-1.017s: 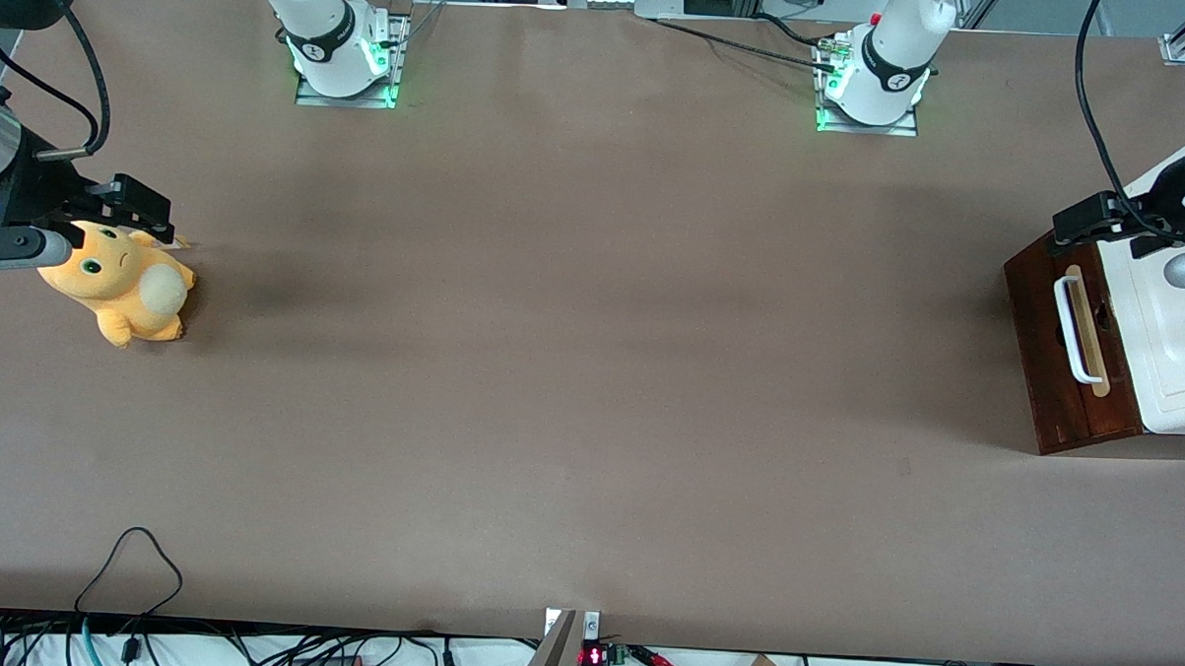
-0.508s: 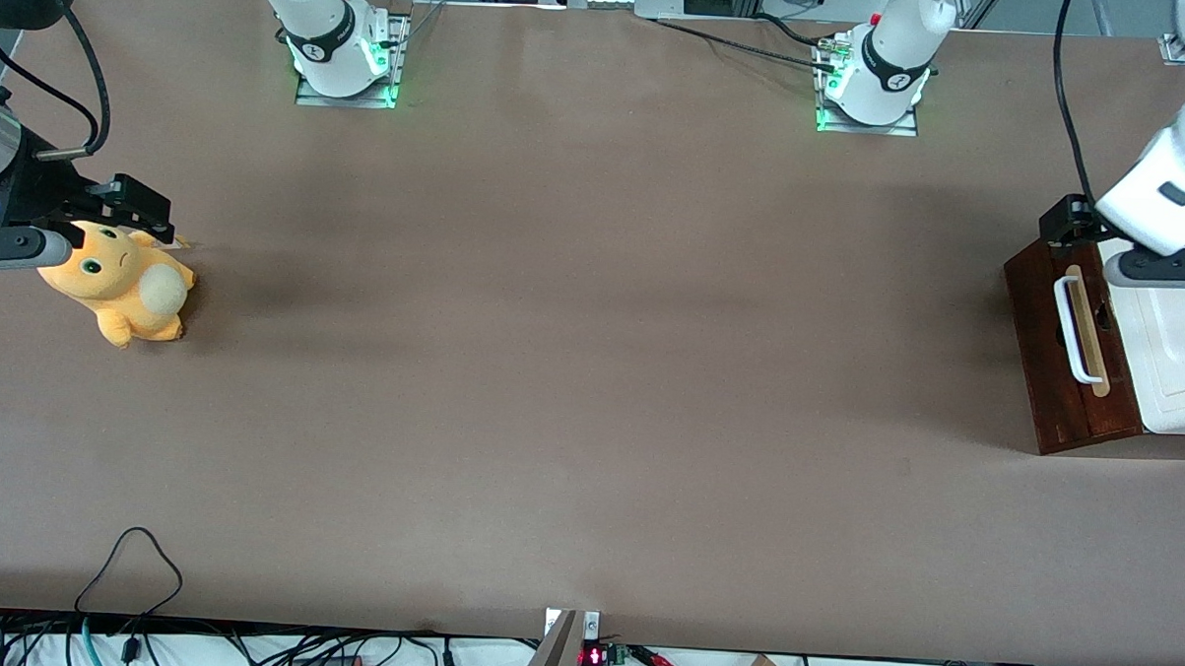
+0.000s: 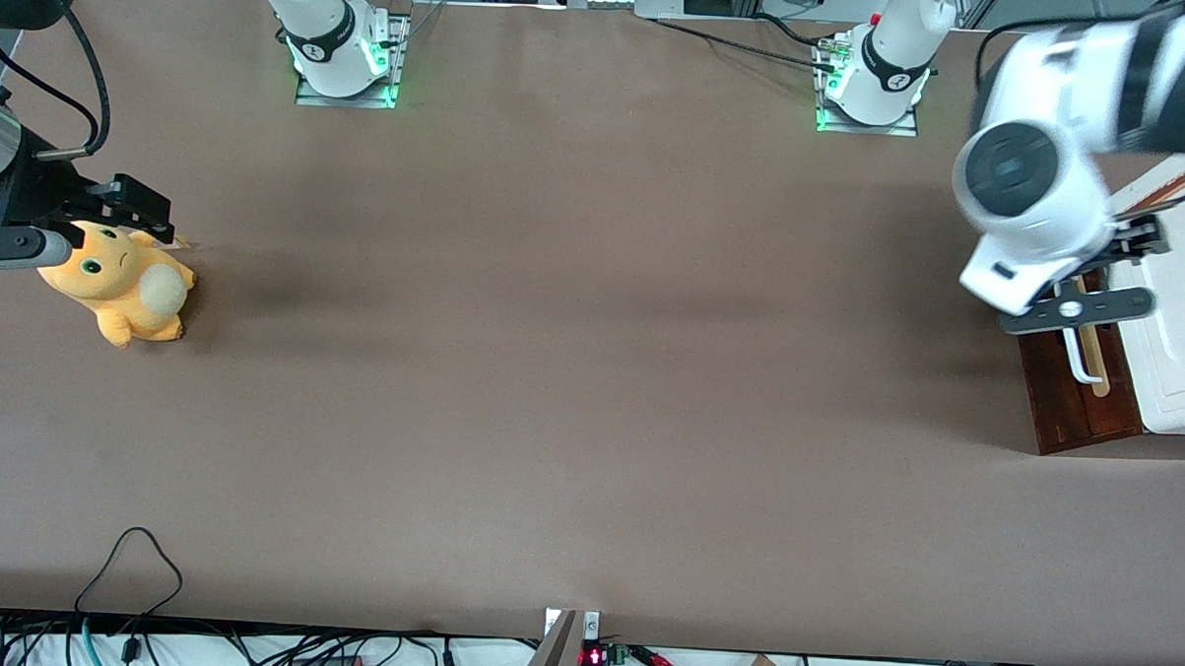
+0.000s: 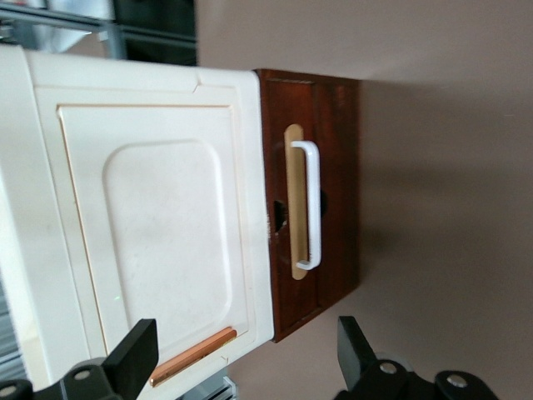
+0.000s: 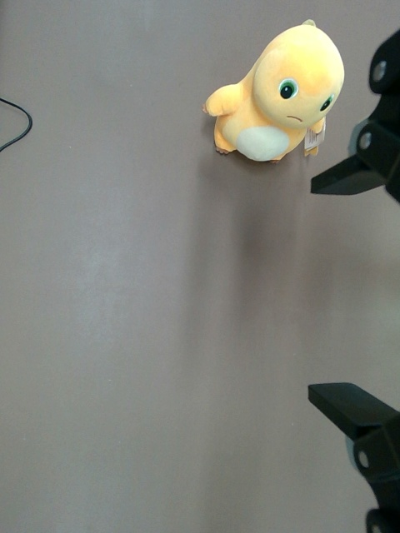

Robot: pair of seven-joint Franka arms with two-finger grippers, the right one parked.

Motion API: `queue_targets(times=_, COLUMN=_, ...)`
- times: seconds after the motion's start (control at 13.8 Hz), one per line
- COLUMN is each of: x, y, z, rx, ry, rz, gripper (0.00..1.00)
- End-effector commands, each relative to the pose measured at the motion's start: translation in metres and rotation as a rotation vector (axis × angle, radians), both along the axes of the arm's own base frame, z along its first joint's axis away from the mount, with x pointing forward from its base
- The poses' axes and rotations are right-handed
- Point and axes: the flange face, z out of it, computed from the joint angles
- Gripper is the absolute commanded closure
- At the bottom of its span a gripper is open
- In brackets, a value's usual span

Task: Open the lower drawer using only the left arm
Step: 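Lower the left gripper to the white drawer handle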

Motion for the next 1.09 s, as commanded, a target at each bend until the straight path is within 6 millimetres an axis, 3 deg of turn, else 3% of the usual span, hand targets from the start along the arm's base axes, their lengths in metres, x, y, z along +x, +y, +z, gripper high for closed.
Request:
queue_targets(times=0.0, x=-0.02, y=-0.008, z=-0.051, rx=0.178, ry=-0.04, rz=0.038, gripper=0.05)
queue_targets(times=0.22, x=-0.038, y=-0.01, z=-0.115, rx=0.327, ry=-0.086, rz=0.031, gripper=0.05)
queue_targets(times=0.58, x=-0.057, y=0.014, z=-0.215, rx=0.526, ry=-0.077, rz=-0.035, gripper=0.08)
queue_targets(times=0.87, x=-0.05, y=0.043, z=-0.263, rx=0.585, ry=-0.059, rz=-0.119, gripper=0.1)
queue_targets(times=1.02, x=-0.048, y=0.055, z=-0.274, rx=0.586, ry=-0.088, rz=-0.127, gripper=0.1)
